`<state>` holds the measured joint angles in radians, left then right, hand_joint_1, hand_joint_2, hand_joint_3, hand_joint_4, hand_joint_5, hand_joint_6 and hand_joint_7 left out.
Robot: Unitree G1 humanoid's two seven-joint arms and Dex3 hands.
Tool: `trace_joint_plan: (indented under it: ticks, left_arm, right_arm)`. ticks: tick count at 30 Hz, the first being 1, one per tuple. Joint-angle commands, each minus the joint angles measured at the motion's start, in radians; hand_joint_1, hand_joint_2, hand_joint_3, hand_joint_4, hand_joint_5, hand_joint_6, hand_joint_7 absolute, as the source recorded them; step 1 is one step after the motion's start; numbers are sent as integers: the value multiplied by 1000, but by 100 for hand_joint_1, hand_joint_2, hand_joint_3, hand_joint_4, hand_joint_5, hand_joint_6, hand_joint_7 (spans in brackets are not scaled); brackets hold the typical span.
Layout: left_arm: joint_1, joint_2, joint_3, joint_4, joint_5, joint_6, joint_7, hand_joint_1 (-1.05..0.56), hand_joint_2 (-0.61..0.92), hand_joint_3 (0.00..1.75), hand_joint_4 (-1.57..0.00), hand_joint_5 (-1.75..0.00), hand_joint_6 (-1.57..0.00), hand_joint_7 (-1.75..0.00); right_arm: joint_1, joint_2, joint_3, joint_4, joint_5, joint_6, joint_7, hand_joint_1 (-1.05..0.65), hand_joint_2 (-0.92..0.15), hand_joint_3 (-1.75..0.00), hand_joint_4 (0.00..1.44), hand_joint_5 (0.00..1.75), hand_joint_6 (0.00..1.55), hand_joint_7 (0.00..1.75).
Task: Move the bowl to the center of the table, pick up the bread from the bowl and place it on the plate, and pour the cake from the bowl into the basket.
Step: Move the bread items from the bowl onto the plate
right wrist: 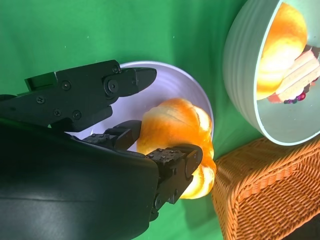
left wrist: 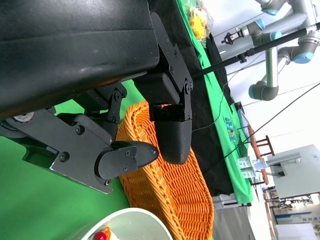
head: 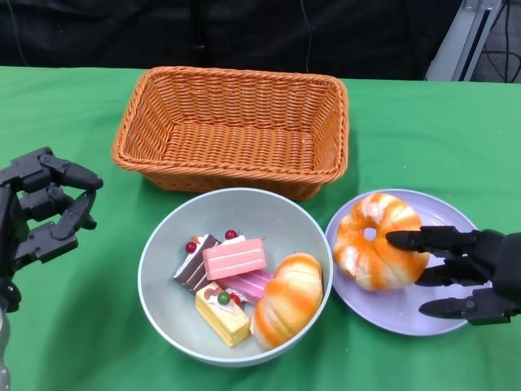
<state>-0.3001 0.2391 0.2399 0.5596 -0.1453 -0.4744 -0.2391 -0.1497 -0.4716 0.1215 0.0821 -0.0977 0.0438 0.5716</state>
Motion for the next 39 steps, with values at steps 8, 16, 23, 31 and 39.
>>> trace_joint_plan:
  ticks: [8, 16, 23, 31, 39]
  left_arm:
    - [-5, 18, 4, 11, 3, -22, 0, -16, 70, 71, -80, -149, -84, -110]
    - [-2, 19, 6, 6, 0, -14, -1, -16, 71, 70, -81, -148, -85, -107]
    - [-5, 20, 7, 14, -7, -19, -11, -15, 72, 69, -80, -148, -85, -108]
    - [-2, 22, 7, 12, -4, -20, -9, -16, 71, 68, -80, -148, -84, -108]
    - [-12, 22, 4, 33, 4, -35, -5, -15, 72, 68, -80, -147, -84, -107]
  right_arm:
    - [-12, -30, -6, -36, -7, 21, 21, -12, -92, -18, 71, 16, 18, 0]
    - [-11, -28, -6, -56, -17, 35, 13, -14, -92, -18, 121, 40, 14, 1]
    - [-11, -28, -3, -66, -23, 48, 17, -16, -92, -16, 110, 77, 17, 1]
    - [-4, -27, -28, -100, 6, 18, 16, -14, -92, -17, 97, 85, 27, 3]
    - [9, -68, -26, -329, -158, -267, -92, -38, -92, -3, 79, 13, 57, 2]
